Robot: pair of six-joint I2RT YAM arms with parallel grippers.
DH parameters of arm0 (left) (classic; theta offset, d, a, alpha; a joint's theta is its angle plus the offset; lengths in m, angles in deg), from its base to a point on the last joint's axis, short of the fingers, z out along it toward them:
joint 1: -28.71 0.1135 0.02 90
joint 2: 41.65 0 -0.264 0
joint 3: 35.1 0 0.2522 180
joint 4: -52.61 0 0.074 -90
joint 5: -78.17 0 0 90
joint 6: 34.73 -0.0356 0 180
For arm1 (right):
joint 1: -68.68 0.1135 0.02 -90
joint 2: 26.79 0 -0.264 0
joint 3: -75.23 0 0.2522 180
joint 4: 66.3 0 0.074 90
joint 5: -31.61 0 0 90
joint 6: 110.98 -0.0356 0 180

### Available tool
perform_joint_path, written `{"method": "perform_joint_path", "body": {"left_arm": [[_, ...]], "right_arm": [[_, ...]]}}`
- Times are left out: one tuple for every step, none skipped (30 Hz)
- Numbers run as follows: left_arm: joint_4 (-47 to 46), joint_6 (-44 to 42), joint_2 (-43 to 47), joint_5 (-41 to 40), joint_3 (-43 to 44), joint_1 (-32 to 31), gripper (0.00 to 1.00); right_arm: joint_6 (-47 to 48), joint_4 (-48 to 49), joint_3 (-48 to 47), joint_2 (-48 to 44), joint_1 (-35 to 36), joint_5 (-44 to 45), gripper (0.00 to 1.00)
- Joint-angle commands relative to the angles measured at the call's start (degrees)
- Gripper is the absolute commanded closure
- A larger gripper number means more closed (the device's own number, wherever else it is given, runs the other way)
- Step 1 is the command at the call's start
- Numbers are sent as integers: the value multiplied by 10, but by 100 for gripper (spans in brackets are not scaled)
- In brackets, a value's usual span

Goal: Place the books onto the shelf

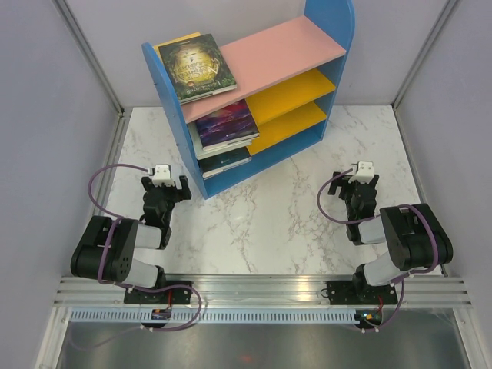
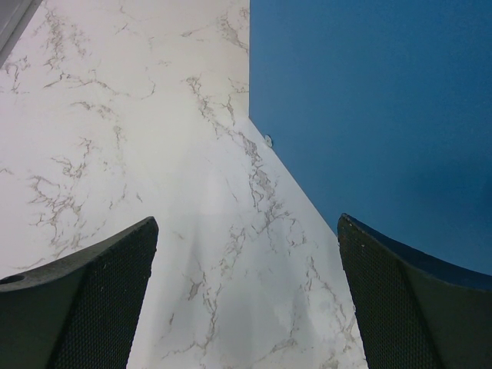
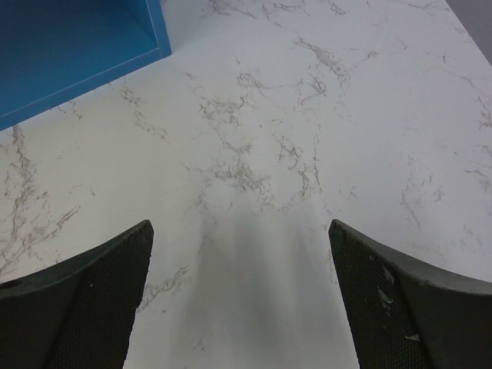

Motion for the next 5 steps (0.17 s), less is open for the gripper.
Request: {"method": "perform_joint_path", "body": {"left_arm": [[-43,-25,1,-14,9,3,0],[-43,-24,1,-14,9,3,0],[-43,-25,2,-14,9,3,0],[-44,-24,2,-14,10,3,0],[-43,-24,2,-14,9,3,0]], "right_arm": [[-7,32,-15,-1,-1,-15,2],[-7,32,-15,-1,-2,-14,2],[-7,32,-15,0,-1,-13,2],[-7,33,-13,-2,-1,-14,2],[-7,32,-12,-4,-2,-14,2]]}}
